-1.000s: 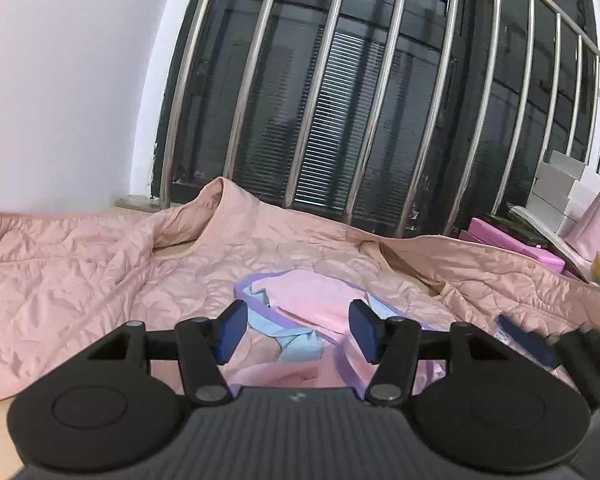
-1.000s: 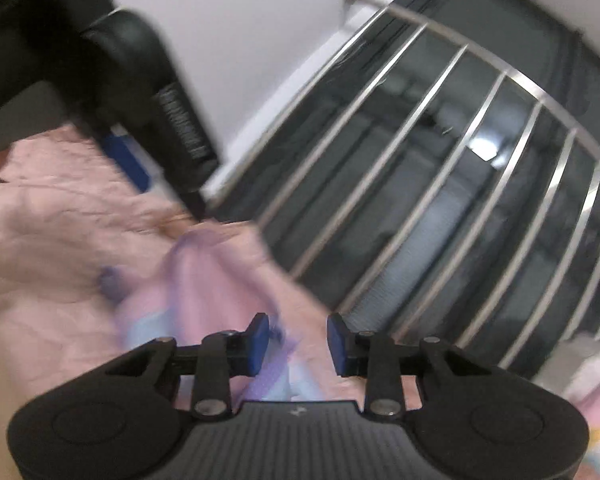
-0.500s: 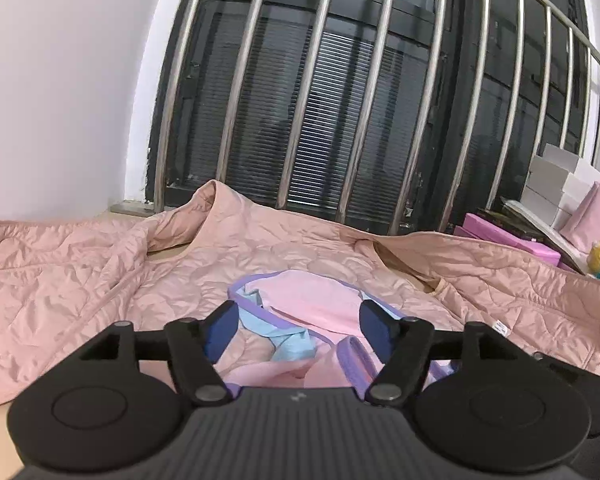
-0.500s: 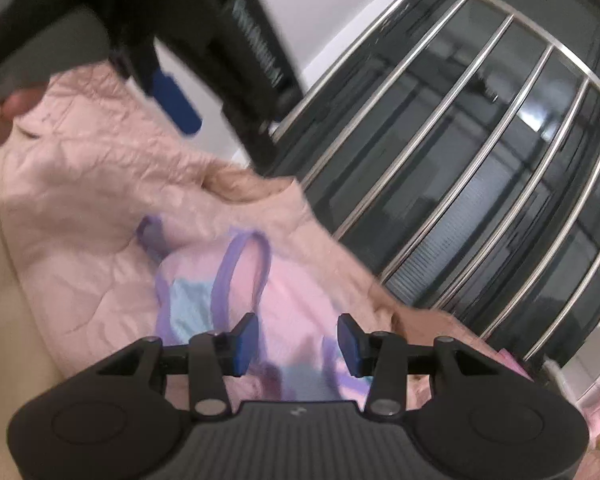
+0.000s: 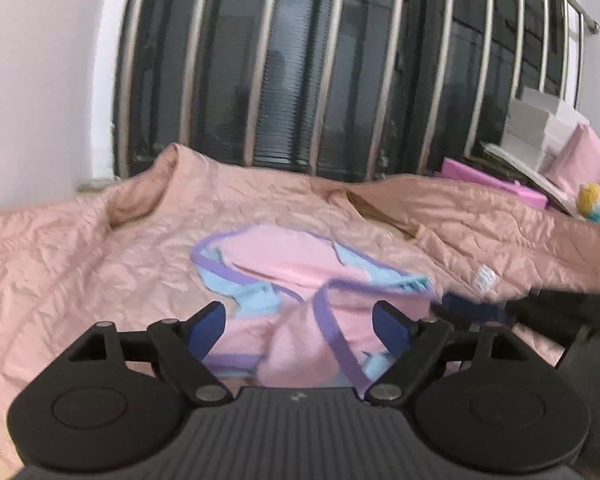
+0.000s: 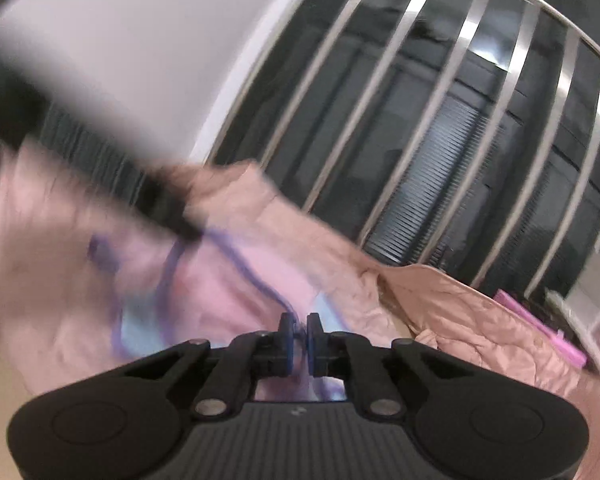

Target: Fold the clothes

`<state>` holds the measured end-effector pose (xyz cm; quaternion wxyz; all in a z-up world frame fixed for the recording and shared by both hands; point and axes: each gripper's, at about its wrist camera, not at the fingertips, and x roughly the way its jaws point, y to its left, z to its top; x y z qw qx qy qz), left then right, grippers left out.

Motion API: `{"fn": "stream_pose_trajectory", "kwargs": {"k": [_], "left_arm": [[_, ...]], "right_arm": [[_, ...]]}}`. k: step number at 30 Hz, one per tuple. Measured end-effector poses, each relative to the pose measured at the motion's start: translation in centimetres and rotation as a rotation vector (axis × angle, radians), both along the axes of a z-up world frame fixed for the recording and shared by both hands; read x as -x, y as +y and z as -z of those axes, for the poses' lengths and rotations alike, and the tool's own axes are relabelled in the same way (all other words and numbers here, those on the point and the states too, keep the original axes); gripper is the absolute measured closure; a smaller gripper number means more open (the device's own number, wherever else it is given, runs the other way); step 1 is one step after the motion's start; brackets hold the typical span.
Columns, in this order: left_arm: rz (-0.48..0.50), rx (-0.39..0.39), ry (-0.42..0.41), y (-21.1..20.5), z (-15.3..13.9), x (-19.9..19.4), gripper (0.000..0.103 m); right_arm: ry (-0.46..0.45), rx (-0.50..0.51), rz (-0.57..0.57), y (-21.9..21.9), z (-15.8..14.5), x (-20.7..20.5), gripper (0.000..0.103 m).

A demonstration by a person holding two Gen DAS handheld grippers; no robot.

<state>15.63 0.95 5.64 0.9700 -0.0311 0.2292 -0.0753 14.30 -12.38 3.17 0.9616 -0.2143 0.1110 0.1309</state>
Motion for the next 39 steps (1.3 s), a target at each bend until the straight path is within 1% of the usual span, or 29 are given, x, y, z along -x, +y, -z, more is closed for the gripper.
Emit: {"fn": "stream_pose_trajectory", "kwargs": {"k": [1, 3, 5, 6, 7, 12, 16, 19, 21, 24, 25, 28, 29, 31, 33, 34, 35, 36, 37, 38, 39], "left_arm": [[-0.002, -0.022, -0.012, -0.5, 0.2, 0.1, 0.02], [-0.026, -0.079, -0.067, -1.8, 0.4, 0.7, 0.013], [-0.054, -0.118, -0.123, -2.8, 0.6, 1.4, 0.012], [-0.051, -0.142, -0.141, -3.3, 0.7, 1.6, 0.008], [-0.05, -0.168, -0.149, -3.7, 0.9, 1.7, 0.008], [0.022, -0.289, -0.089, -5.6, 2.0, 1.2, 0.007], [0.028, -0.396, -0.072, -6.9, 3.0, 1.3, 0.007], [0.002, -0.45, -0.085, -6.7, 3.0, 1.5, 0.007], [-0.044, -0.441, -0.09, -5.8, 2.5, 1.3, 0.007], [-0.108, -0.378, -0.078, -3.6, 1.8, 0.8, 0.007], [-0.121, -0.363, -0.075, -3.1, 1.6, 0.7, 0.007], [-0.158, -0.359, -0.069, -2.4, 1.4, 0.4, 0.007], [-0.167, -0.356, -0.067, -2.2, 1.3, 0.4, 0.007], [-0.147, -0.353, -0.06, -2.4, 1.5, 0.4, 0.008], [-0.128, -0.371, -0.043, -2.7, 1.8, 0.2, 0.008], [-0.122, -0.383, -0.032, -2.9, 2.0, 0.1, 0.01], [-0.123, -0.388, -0.015, -2.9, 2.2, -0.2, 0.026], [-0.125, -0.388, 0.002, -2.9, 2.4, -0.4, 0.059], [-0.127, -0.361, 0.024, -2.7, 2.4, -0.6, 0.075], [-0.124, -0.319, 0.041, -2.1, 2.3, -0.8, 0.097], [-0.124, -0.263, 0.048, -1.3, 2.1, -0.8, 0.098]], "right_arm": [[-0.012, -0.031, 0.007, -0.5, -0.4, 0.1, 0.097], [-0.046, -0.07, 0.022, -1.1, -1.0, 0.5, 0.097], [-0.083, -0.094, 0.038, -1.5, -1.4, 0.9, 0.098], [-0.105, -0.106, 0.044, -1.7, -1.6, 1.2, 0.098], [-0.121, -0.119, 0.045, -1.9, -1.8, 1.3, 0.098], [-0.149, -0.138, 0.057, -2.6, -2.3, 1.3, 0.099], [-0.174, -0.146, 0.073, -2.9, -2.5, 1.3, 0.099], [-0.197, -0.171, 0.096, -3.4, -2.8, 1.4, 0.099], [-0.19, -0.192, 0.114, -3.9, -2.9, 1.1, 0.099], [-0.176, -0.216, 0.134, -4.4, -3.0, 0.7, 0.099], [-0.174, -0.216, 0.141, -4.5, -3.0, 0.6, 0.099], [-0.19, -0.186, 0.168, -4.2, -2.8, 0.6, 0.099], [-0.188, -0.188, 0.166, -4.2, -2.8, 0.6, 0.099], [-0.175, -0.204, 0.157, -4.4, -2.8, 0.5, 0.099], [-0.167, -0.211, 0.156, -4.5, -2.8, 0.4, 0.099], [-0.159, -0.219, 0.152, -4.6, -2.9, 0.3, 0.099], [-0.148, -0.229, 0.145, -4.8, -2.9, 0.2, 0.099], [-0.133, -0.24, 0.131, -4.9, -2.9, 0.2, 0.097], [-0.114, -0.25, 0.099, -5.0, -3.0, 0.1, 0.097], [-0.094, -0.253, 0.053, -5.1, -3.0, 0.2, 0.091], [-0.075, -0.249, 0.006, -5.0, -2.9, 0.3, 0.074]]}}
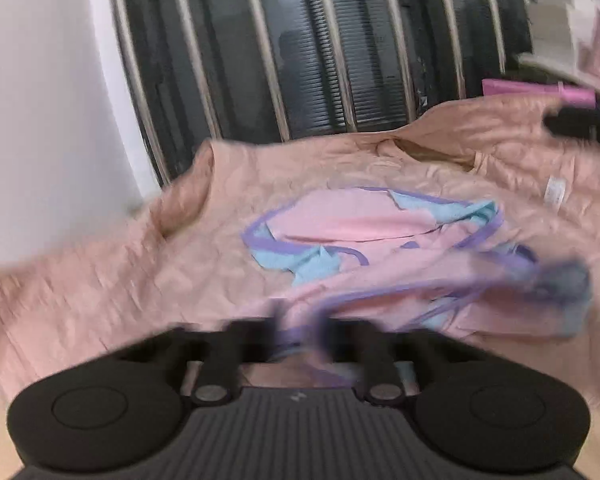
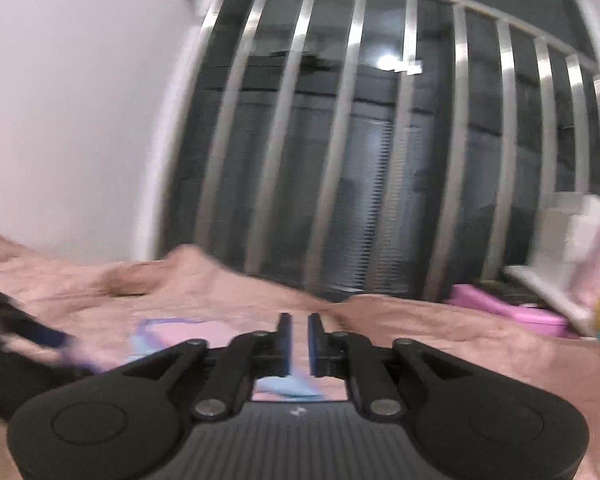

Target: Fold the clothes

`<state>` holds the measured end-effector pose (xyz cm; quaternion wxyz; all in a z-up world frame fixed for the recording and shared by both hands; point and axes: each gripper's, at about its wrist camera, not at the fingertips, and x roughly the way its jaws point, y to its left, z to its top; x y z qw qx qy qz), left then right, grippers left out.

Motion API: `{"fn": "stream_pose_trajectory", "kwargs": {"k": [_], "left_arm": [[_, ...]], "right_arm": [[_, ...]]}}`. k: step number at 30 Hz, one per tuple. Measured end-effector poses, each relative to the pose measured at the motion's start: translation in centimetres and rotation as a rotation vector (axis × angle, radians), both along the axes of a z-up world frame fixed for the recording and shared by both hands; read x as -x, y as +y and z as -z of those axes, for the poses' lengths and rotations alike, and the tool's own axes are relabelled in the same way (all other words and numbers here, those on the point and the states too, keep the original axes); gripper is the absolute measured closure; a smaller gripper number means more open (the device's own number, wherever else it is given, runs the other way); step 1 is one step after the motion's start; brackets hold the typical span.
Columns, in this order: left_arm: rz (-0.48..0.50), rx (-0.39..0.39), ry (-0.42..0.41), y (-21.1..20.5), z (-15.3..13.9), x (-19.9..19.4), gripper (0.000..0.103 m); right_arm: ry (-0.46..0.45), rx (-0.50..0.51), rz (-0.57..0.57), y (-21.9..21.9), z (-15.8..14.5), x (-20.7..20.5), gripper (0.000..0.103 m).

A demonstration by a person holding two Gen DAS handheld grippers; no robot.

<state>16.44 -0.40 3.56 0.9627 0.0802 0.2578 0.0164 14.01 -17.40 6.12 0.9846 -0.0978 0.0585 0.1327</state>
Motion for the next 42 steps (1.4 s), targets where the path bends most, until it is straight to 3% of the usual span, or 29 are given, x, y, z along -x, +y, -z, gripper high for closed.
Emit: {"fn": "stream_pose_trajectory", "kwargs": {"k": [2, 6, 11, 14, 24, 28, 33, 36, 39, 42], "left_arm": [[-0.012, 0.089, -0.019, 1.5, -0.7, 0.2, 0.098], [-0.012, 0.171, -0.087, 3.2, -2.3, 1.1, 0.098], [0.048, 0.24, -0.094, 3.3, -3.4, 1.7, 0.098], [0.121, 0.298, -0.115, 3.0, -4.1, 2.4, 0.098], [0.25, 0.37, -0.166, 2.1, -5.6, 4.6, 0.098], [0.233, 0.375, -0.17, 2.2, -5.6, 4.5, 0.098], [0.253, 0.384, -0.19, 2.2, -5.9, 5.0, 0.098], [0.242, 0.37, -0.226, 2.3, -6.4, 5.5, 0.098], [0.198, 0.375, -0.257, 3.1, -6.7, 5.7, 0.098], [0.128, 0.387, -0.263, 4.2, -6.7, 5.5, 0.098]], "right_arm": [[0.012, 0.069, -0.091, 0.9, 0.4, 0.5, 0.056], [0.041, 0.192, -0.205, 3.1, 1.7, 1.2, 0.056], [0.052, 0.361, -0.21, 6.5, 4.0, 1.5, 0.056], [0.051, 0.412, -0.197, 7.3, 4.6, 1.6, 0.056], [-0.068, 0.365, -0.167, 8.1, 3.8, 2.7, 0.049], [-0.136, 0.281, -0.183, 7.8, 2.6, 3.9, 0.047], [-0.15, 0.228, -0.175, 7.4, 1.8, 3.9, 0.037], [-0.111, 0.327, -0.136, 8.3, 2.9, 3.1, 0.037], [-0.076, 0.502, -0.094, 9.3, 4.5, 2.6, 0.039], [-0.128, 0.617, -0.037, 9.3, 4.8, 3.1, 0.039]]}}
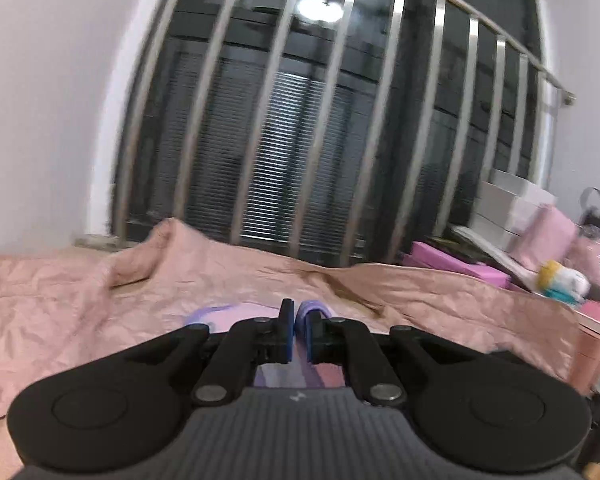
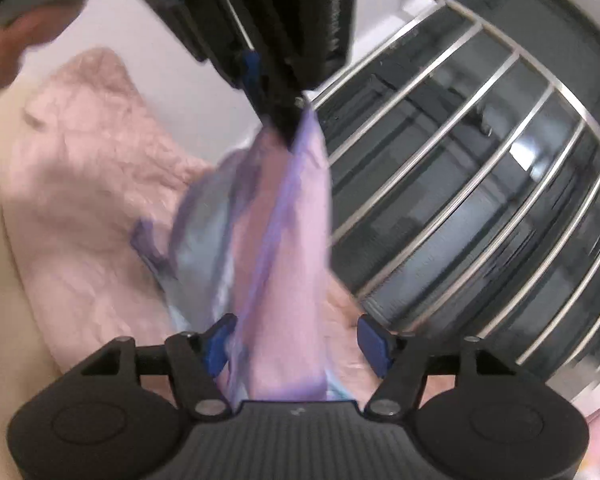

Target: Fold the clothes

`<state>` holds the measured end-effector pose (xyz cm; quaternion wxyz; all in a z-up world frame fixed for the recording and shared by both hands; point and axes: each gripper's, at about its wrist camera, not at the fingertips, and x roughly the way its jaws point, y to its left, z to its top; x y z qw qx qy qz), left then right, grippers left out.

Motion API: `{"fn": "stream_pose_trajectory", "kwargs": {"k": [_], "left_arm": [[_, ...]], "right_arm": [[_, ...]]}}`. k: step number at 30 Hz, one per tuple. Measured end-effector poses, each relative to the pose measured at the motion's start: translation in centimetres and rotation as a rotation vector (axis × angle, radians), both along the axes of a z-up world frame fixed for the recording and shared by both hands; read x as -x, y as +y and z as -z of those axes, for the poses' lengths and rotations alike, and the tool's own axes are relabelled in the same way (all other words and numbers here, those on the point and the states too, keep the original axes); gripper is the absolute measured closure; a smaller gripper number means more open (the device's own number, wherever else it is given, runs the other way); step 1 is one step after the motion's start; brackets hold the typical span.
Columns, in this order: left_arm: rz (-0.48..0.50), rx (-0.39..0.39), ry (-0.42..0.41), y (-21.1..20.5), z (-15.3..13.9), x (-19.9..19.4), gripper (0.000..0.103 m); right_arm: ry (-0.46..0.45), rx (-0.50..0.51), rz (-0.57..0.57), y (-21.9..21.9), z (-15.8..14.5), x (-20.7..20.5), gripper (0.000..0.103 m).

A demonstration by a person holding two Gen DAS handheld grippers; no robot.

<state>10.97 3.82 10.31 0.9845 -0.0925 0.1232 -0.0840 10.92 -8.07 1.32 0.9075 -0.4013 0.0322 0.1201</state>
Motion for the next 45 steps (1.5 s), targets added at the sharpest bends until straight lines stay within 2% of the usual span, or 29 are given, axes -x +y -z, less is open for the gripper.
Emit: {"fn": "stream_pose_trajectory", "kwargs": {"k": [5, 8, 12, 15, 18, 22, 25, 27, 29, 31, 32, 34, 36, 40, 41, 42, 45], "left_arm": [[-0.07, 0.066, 0.05, 2.1, 0.2, -0.8, 0.098], [-0.088, 0.075, 0.075, 2.8, 0.4, -1.3, 0.098], [-0.097, 0.074, 0.083, 3.0, 0.5, -1.4, 0.098], [-0.107, 0.06, 0.09, 3.0, 0.5, -1.5, 0.097], [-0.137, 0.043, 0.136, 3.1, 1.1, -2.2, 0.097], [-0.146, 0.086, 0.184, 4.2, 2.0, -3.2, 0.097], [-0.141, 0.075, 0.175, 4.1, 2.0, -3.0, 0.097], [-0.147, 0.042, 0.169, 3.7, 2.0, -3.0, 0.097], [-0.122, 0.045, 0.16, 3.3, 1.9, -3.0, 0.097], [-0.105, 0.044, 0.146, 3.0, 1.7, -2.7, 0.097], [-0.106, 0.036, 0.139, 2.8, 1.6, -2.6, 0.097], [-0.102, 0.03, 0.129, 2.6, 1.5, -2.5, 0.097], [-0.091, 0.032, 0.13, 2.6, 1.5, -2.5, 0.096], [-0.069, 0.026, 0.13, 2.2, 1.5, -2.4, 0.096], [-0.061, 0.021, 0.128, 2.1, 1.4, -2.4, 0.095], [-0.05, 0.01, 0.123, 1.9, 1.4, -2.4, 0.093], [-0.024, -0.041, 0.1, 0.8, 1.4, -2.0, 0.091]], "right_arm": [[-0.105, -0.03, 0.088, -1.4, -1.4, 0.1, 0.037], [-0.131, -0.047, 0.07, -1.8, -1.7, 0.6, 0.036], [-0.108, -0.11, -0.018, -1.9, -2.2, 1.9, 0.036], [-0.106, -0.084, -0.013, -1.7, -1.5, 2.2, 0.037], [-0.097, -0.059, -0.023, -1.7, -1.1, 2.1, 0.036], [-0.025, -0.071, -0.067, -2.1, -1.5, 1.9, 0.036], [-0.01, -0.07, -0.054, -2.3, -1.3, 1.3, 0.037], [0.006, -0.072, -0.091, -2.4, -1.2, 1.7, 0.037], [0.003, -0.067, -0.138, -2.0, -1.1, 2.3, 0.036], [0.012, -0.045, -0.132, -1.6, -0.6, 2.1, 0.037], [0.021, -0.031, -0.127, -1.4, -0.3, 2.0, 0.04], [0.035, -0.007, -0.104, -1.2, 0.3, 1.5, 0.053], [0.052, -0.01, -0.086, -1.1, 0.4, 1.1, 0.072], [0.075, -0.06, -0.03, -1.4, -0.1, 0.2, 0.076], [0.091, -0.081, -0.019, -1.6, -0.2, 0.0, 0.081], [0.1, -0.095, -0.005, -1.8, -0.3, -0.3, 0.095], [0.1, -0.087, 0.035, -2.2, 0.1, -0.8, 0.098]]}}
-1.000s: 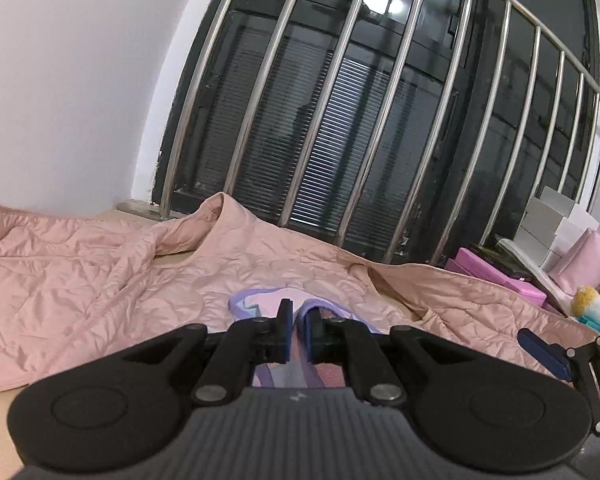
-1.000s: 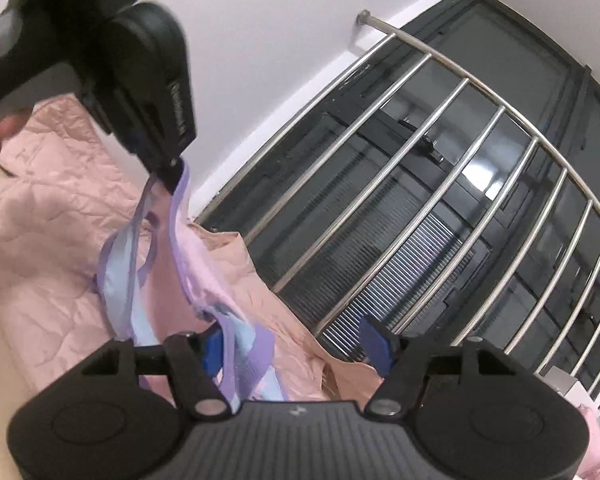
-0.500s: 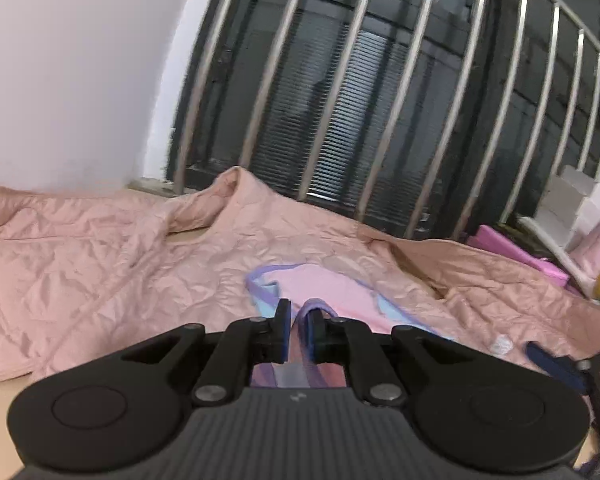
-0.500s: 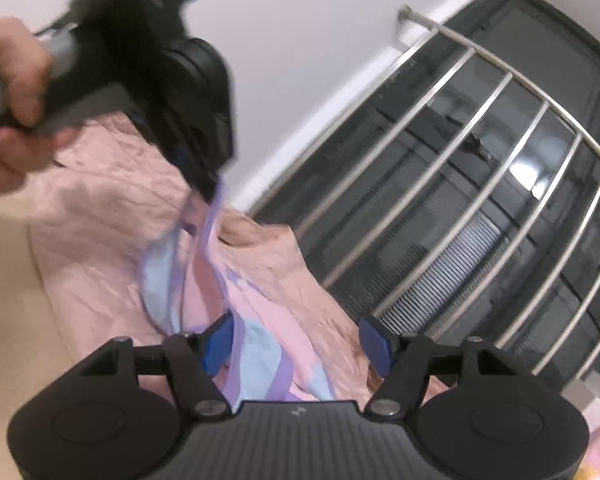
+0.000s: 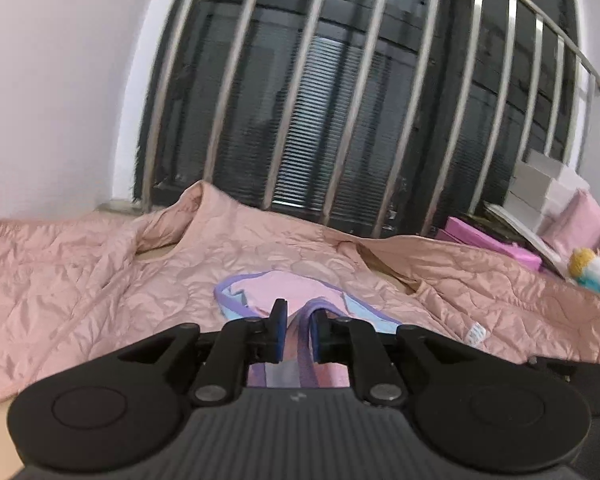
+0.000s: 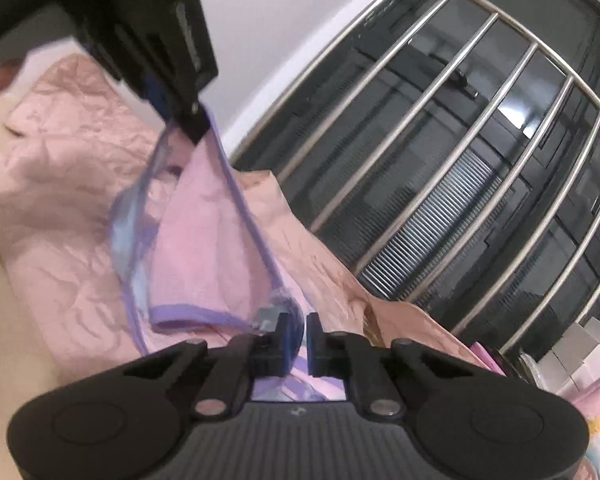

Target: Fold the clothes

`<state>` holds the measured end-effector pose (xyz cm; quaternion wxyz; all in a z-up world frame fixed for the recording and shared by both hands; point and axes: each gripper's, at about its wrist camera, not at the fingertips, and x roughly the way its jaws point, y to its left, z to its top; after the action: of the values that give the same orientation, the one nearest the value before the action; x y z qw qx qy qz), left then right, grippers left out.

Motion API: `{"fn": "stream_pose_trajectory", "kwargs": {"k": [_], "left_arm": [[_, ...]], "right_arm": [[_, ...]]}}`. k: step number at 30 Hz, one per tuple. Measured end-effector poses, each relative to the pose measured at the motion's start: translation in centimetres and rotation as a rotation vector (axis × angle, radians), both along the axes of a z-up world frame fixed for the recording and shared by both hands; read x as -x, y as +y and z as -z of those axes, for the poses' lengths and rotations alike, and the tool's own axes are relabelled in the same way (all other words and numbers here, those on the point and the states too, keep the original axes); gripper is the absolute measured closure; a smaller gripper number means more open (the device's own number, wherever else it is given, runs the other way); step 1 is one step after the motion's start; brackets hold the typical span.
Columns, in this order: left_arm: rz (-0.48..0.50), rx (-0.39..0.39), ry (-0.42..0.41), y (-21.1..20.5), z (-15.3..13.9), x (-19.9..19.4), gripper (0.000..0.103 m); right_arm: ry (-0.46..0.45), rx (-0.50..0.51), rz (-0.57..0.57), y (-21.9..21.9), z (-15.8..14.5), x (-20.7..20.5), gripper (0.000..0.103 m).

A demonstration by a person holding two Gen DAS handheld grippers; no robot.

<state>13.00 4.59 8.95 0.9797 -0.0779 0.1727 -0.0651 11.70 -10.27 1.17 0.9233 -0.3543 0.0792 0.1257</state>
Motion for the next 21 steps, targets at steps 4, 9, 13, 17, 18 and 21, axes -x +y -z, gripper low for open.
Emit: {"fn": "stream_pose_trajectory", "kwargs": {"k": [4, 9, 13, 17, 18, 21], "left_arm": [[0.03, -0.081, 0.002, -1.7, 0.3, 0.0, 0.082], [0.089, -0.191, 0.058, -3.8, 1.7, -0.7, 0.06], [0.125, -0.267, 0.116, -5.0, 3.0, -1.4, 0.048], [0.142, -0.239, 0.144, -4.5, 3.3, -1.7, 0.026], [0.121, -0.229, 0.138, -3.9, 3.2, -1.6, 0.025], [0.091, -0.17, 0.132, -2.2, 2.8, -1.6, 0.025]], "right_arm": [[0.009, -0.026, 0.012, -0.5, 0.4, -0.7, 0.1], [-0.068, -0.037, 0.082, -1.1, 0.7, -1.3, 0.1], [-0.085, -0.059, 0.126, -1.6, 0.5, -1.7, 0.1], [-0.102, -0.082, 0.162, -2.3, -0.3, -2.1, 0.1], [-0.101, -0.086, 0.165, -2.4, -0.4, -2.1, 0.1], [-0.099, -0.085, 0.167, -2.4, -0.4, -2.2, 0.1]]}}
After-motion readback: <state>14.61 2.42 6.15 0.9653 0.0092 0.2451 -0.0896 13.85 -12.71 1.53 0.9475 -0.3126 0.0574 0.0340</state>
